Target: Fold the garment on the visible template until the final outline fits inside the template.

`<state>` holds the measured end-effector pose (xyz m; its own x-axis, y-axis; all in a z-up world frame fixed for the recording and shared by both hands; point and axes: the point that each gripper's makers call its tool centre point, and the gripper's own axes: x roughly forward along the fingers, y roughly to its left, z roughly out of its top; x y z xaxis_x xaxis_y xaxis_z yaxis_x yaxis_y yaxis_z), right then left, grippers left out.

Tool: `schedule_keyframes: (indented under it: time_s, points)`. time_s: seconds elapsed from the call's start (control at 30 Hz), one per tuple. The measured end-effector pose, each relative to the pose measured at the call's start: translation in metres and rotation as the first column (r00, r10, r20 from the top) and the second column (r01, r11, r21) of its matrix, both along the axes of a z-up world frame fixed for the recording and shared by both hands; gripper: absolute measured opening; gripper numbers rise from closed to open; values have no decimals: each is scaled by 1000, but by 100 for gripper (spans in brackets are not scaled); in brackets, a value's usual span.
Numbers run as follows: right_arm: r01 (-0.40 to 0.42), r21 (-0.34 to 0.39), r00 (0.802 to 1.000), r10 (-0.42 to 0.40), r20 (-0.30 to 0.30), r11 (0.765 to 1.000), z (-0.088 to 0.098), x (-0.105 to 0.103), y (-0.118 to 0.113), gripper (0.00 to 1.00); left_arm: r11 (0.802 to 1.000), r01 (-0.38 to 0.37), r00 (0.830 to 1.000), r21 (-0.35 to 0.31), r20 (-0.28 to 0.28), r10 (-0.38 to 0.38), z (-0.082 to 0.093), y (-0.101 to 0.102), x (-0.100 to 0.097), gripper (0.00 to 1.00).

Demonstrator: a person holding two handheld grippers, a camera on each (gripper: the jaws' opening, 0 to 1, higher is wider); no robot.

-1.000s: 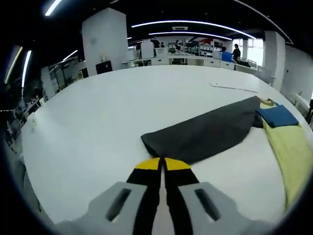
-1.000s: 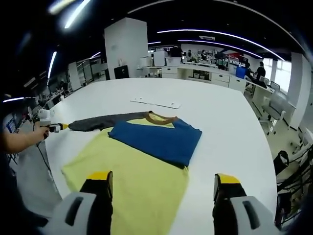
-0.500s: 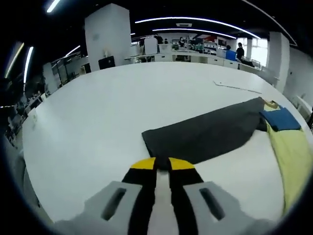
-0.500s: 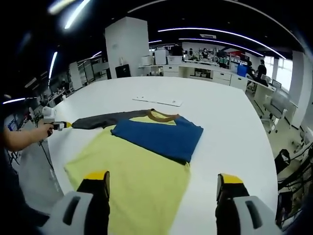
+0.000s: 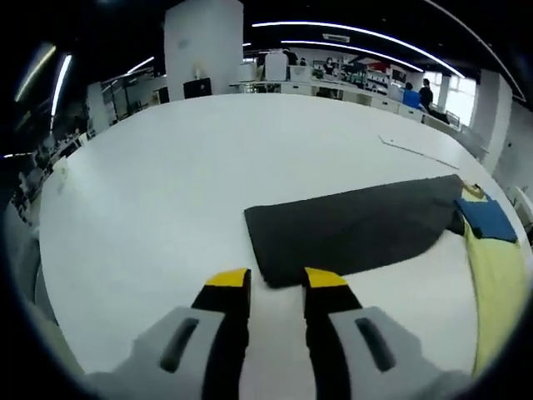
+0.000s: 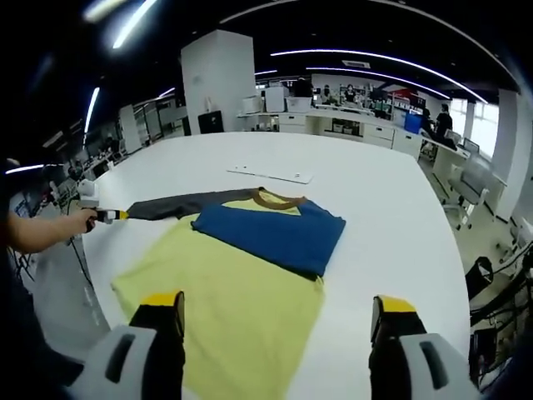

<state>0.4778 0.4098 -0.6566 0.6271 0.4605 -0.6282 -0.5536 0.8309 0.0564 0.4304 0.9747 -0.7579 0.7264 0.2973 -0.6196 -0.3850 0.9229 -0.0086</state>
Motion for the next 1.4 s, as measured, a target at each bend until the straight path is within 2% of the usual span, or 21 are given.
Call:
schedule_keyframes:
  time_s: [0.03,0.07,0.13,0.2,0.33,0.43,0.67,0.97,1.23,1.27,1.4]
  points:
    - [8,-6,1000,-8,-2,1000,-1,-2,-4,94,1000,-4,1000,-3,-5,4,-2,0,-1,18]
    - [10,-7,1000,-10,-2,1000,-1,-2,-4,94,1000,-22,999,-19,25,23,-1,-1,1,17]
    - [12,-7,1000,-12,-4,1000,-1,-3,-6,94,999,-37,999,-33,36,38,-1,0,3,16]
    - [10,-8,1000,-10,-9,1000,-2,-5,-6,95,999,-38,999,-28,27,39,-2,1,4,15]
    - [-1,-15,1000,1,-6,1000,-4,-7,-6,98,995,-74,997,-74,7,75,-2,2,7,7]
    - [-4,-15,1000,4,-9,1000,-4,-8,-6,99,991,-72,997,-110,19,75,-2,3,12,2]
    - [-4,-19,1000,3,-22,1000,-8,-9,-7,99,993,-72,997,-98,23,75,-2,14,23,1]
    - [-13,-22,999,12,-30,1000,-10,-10,-7,100,997,-31,999,-64,40,34,1,22,37,0]
    - [-36,-21,999,35,-38,999,-11,-14,-2,100,998,-28,998,-64,57,31,13,17,38,0]
    - [-37,-22,999,36,-33,999,-11,-13,-2,100,991,-42,995,-123,89,53,16,11,41,0]
    - [-41,-15,999,41,-31,999,-10,-14,0,100,995,-27,995,-92,89,35,25,9,42,0]
